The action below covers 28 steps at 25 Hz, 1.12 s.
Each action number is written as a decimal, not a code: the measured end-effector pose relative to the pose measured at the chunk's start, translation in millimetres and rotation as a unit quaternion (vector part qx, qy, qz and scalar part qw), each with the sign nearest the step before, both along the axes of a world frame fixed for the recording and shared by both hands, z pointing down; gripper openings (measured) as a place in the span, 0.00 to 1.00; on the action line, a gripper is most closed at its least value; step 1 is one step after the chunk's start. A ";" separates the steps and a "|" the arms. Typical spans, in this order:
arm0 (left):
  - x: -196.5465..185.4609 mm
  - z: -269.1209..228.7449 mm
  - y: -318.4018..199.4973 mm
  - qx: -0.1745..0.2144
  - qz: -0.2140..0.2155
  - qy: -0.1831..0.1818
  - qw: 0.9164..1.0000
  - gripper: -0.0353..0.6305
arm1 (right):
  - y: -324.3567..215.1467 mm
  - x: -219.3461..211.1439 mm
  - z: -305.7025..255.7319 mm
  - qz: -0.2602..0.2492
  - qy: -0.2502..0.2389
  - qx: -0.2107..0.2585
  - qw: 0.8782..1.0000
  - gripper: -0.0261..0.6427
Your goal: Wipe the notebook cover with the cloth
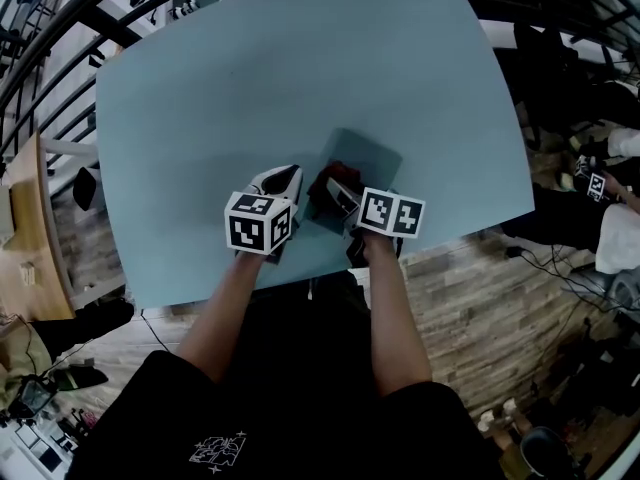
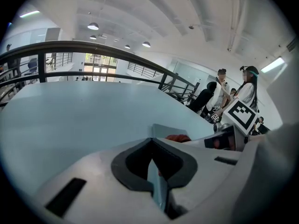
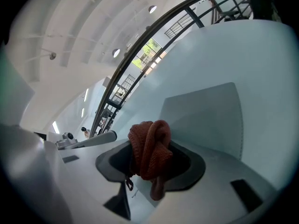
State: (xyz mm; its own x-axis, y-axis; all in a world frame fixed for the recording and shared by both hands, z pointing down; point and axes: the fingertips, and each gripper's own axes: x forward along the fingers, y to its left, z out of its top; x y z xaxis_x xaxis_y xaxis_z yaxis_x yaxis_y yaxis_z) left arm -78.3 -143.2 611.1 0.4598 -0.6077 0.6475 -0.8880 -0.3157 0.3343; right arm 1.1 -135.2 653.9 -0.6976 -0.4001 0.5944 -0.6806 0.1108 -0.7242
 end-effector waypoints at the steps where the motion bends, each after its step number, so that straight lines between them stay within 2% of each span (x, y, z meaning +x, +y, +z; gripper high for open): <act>1: 4.2 0.7 0.9 0.000 0.004 0.001 1.000 0.06 | 2.0 5.1 0.7 0.005 0.001 -0.001 1.000 0.30; 17: 73.3 7.2 22.9 0.002 0.053 0.011 0.999 0.06 | 36.1 105.7 4.1 0.081 0.017 -0.002 0.997 0.30; 22: 83.2 10.8 26.8 0.000 0.058 0.011 0.998 0.06 | 43.1 120.6 3.6 0.090 0.019 -0.003 0.996 0.30; 28: 92.6 10.3 34.4 -0.001 0.064 0.004 0.998 0.06 | 46.0 127.6 -6.0 0.087 -0.002 0.007 0.996 0.30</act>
State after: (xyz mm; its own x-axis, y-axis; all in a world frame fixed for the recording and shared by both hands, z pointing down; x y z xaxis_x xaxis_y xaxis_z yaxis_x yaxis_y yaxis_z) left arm 14.3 -108.8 621.4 0.5390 -0.5427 0.6442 -0.8375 -0.4266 0.3414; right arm 128.7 -89.2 647.9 -0.6201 -0.5230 0.5847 -0.6869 0.0019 -0.7268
